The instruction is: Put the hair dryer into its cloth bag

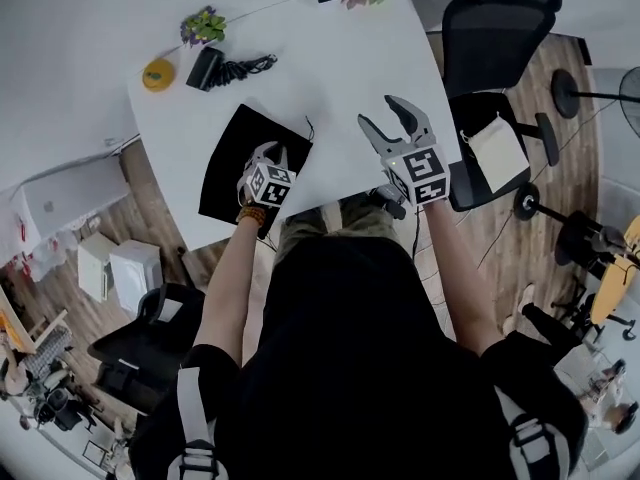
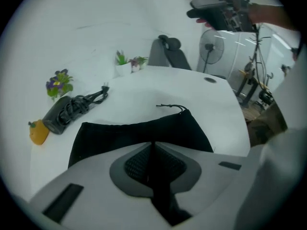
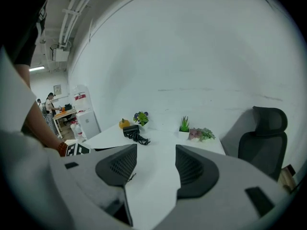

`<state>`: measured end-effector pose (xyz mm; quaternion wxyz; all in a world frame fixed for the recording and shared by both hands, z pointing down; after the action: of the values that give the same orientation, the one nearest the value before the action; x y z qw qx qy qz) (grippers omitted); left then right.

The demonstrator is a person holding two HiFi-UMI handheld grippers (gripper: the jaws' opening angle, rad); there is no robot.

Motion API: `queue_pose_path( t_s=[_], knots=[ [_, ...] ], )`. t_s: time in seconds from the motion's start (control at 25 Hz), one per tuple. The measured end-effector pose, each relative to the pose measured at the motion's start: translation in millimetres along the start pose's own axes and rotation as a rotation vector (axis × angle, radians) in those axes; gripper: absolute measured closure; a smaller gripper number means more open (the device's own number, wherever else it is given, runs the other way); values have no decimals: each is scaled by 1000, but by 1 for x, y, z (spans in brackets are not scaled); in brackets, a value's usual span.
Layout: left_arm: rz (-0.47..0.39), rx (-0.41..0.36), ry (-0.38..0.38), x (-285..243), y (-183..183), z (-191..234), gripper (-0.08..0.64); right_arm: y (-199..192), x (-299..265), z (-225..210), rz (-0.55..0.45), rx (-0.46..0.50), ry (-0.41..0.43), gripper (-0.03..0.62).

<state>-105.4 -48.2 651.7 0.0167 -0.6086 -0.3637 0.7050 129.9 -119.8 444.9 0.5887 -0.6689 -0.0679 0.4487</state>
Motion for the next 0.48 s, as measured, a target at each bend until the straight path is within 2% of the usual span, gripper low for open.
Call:
queue_pose_path(
  t_s=[0.16,0.24,0.28,0.36,0.48],
  knots=[
    [-22,-245,-263,1,-5,-46,518,-5,15,18,15,-16,-63,342],
    [-9,-380,-363,6,-10,-62,518,-6,23,28,20,-21,-91,342],
    [-3,-411,-396,11,-12,-66,515,-7,29,34,23,-20,-103,342],
    [-30,-376,-400,24,-10,-63,451,-8,40,44,24,-17,-123,342],
    [-112,-186,-291,34,9,-39,441,-7,51,52,17,-16,-149,342]
  ],
)
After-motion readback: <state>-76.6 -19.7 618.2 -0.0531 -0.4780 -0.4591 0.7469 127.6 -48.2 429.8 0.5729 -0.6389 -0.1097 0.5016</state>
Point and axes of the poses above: the fingertips, and each gripper's own axes: x backward along the fingers, z to its left, y out of its top, the point moved 6 cm from there along x, backward along the fingers, and after that the axes turned 10 degrees about x, right-handed, at the moved point
